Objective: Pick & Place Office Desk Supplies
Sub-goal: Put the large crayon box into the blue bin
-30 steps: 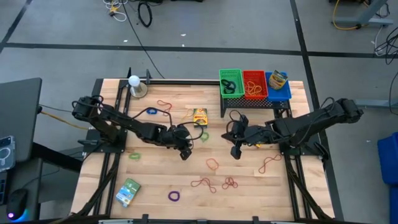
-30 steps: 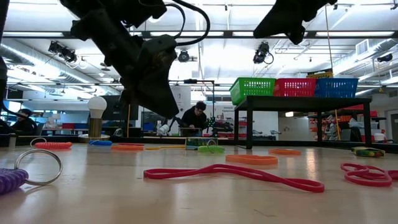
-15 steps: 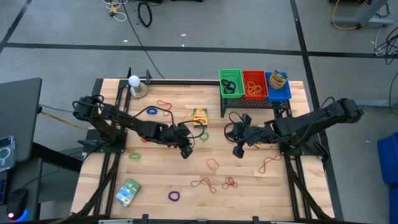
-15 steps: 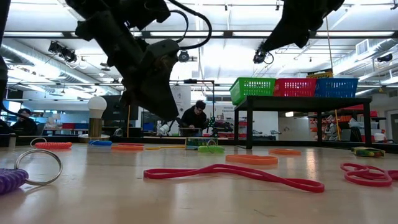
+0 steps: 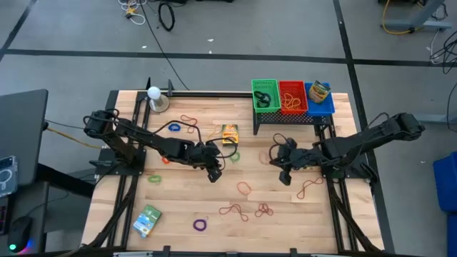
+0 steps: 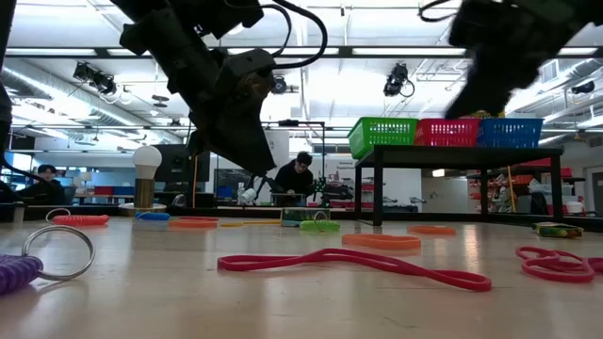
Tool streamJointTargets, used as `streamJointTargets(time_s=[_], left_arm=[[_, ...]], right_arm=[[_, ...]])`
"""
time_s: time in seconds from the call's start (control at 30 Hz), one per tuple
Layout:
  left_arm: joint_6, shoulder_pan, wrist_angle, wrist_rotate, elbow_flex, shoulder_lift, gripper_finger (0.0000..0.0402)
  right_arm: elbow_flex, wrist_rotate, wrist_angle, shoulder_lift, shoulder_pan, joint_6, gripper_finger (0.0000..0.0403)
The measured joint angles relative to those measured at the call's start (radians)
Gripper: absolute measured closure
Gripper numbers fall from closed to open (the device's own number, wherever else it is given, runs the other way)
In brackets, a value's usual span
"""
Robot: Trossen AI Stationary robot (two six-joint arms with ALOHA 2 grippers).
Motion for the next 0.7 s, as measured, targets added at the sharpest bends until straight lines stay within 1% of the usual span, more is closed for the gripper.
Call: streamJointTargets(time_s=[0.1, 0.23, 0.4, 0.47, 0.57, 0.7], left_arm=[[0.030, 0.001, 0.003, 0.000, 0.000, 0.000, 0.0292], [0.076, 0.001, 0.012, -0.001, 0.000, 0.000, 0.0293], [0.137, 0.001, 0.024, -0.002, 0.000, 0.000, 0.0293], [0.159, 0.001, 0.027, -0.002, 0.000, 0.000, 0.0293], [0.192, 0.001, 0.032, -0.001, 0.000, 0.000, 0.0293], [0.252, 0.000, 0.036, 0.000, 0.000, 0.000, 0.0293]], right_arm=[[0.000, -0.017, -0.145, -0.038, 0.003, 0.055, 0.0401], [0.000, -0.072, -0.322, -0.041, 0.012, 0.136, 0.0401], [-0.001, -0.082, -0.449, -0.034, 0.066, 0.176, 0.0395], [-0.001, -0.084, -0.497, -0.034, 0.081, 0.176, 0.0382], [-0.001, -0.101, -0.562, -0.034, 0.084, 0.159, 0.0352], [-0.001, -0.121, -0.548, -0.034, 0.079, 0.129, 0.0303]])
